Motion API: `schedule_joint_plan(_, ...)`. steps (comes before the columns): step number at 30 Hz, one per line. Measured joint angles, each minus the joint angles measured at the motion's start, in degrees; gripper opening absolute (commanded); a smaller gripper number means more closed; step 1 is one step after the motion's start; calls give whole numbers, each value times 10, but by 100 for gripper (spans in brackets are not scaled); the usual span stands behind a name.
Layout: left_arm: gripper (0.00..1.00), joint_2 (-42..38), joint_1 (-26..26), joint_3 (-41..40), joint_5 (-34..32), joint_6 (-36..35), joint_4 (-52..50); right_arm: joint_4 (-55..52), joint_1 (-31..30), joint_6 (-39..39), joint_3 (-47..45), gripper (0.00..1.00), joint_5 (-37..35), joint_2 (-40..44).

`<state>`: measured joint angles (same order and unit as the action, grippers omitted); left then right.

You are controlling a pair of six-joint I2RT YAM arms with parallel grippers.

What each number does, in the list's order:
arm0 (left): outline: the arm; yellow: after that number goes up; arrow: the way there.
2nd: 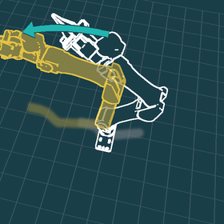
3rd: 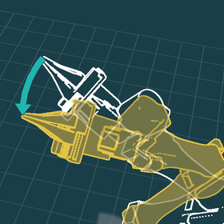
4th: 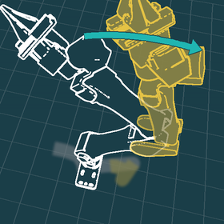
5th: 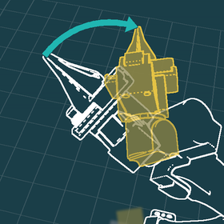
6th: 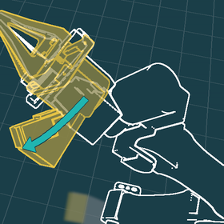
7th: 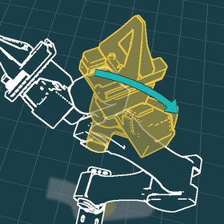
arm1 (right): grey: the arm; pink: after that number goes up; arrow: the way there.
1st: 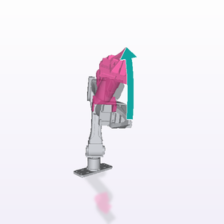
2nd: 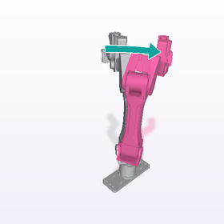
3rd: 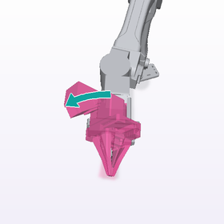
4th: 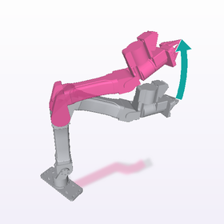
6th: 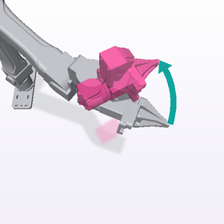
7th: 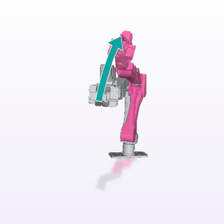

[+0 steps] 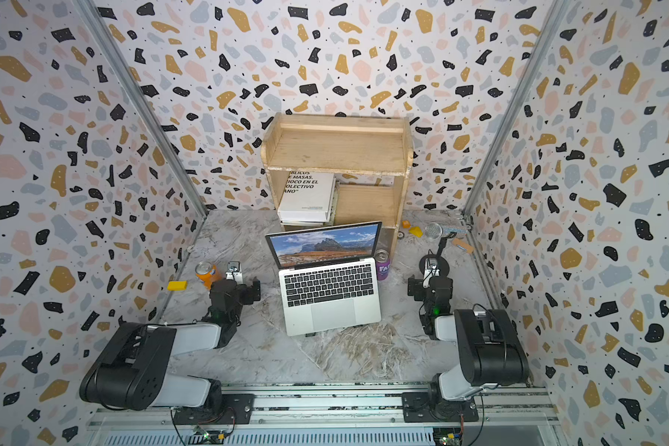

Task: Close the laptop lid and set it aside
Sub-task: Close the lid of the laptop.

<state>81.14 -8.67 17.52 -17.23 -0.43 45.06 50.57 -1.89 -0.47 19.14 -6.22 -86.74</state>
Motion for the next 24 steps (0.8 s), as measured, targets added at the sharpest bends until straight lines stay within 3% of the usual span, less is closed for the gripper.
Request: schedule_joint_plan(24,100,0,3,0,5,0,0,0,0,-9,0,100,21,0)
